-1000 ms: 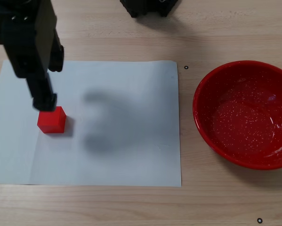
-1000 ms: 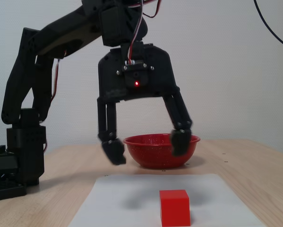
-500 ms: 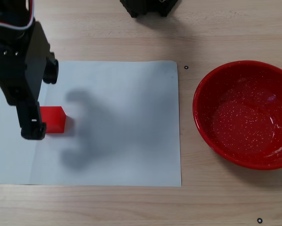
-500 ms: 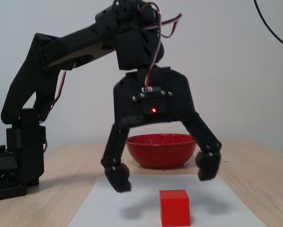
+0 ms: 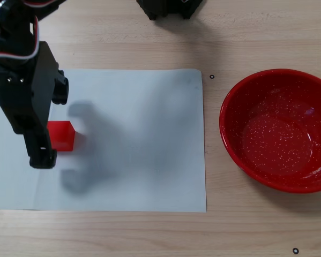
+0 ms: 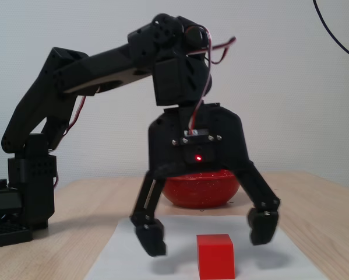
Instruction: Grasp the red cube and put it in the red bowl.
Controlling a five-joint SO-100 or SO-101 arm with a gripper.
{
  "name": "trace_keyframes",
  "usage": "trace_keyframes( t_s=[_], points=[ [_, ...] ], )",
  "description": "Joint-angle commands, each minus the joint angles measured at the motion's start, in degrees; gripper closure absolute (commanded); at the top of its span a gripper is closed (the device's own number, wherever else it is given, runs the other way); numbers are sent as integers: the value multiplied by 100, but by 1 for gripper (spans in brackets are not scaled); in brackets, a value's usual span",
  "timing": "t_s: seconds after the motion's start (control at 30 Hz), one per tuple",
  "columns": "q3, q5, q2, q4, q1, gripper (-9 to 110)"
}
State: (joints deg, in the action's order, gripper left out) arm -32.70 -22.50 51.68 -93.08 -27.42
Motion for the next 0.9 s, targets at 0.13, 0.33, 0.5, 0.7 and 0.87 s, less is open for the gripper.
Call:
trace_keyframes(
  t_s=[0.13, 0.33, 0.5, 0.7, 0.87],
  points=[
    [650, 9, 264, 26, 149, 48],
    [712, 0, 185, 62, 176, 50],
    [712, -35, 132, 132, 123, 51],
    [738, -44, 88, 132, 114, 54],
    [747, -53, 79, 97, 132, 57]
  ],
)
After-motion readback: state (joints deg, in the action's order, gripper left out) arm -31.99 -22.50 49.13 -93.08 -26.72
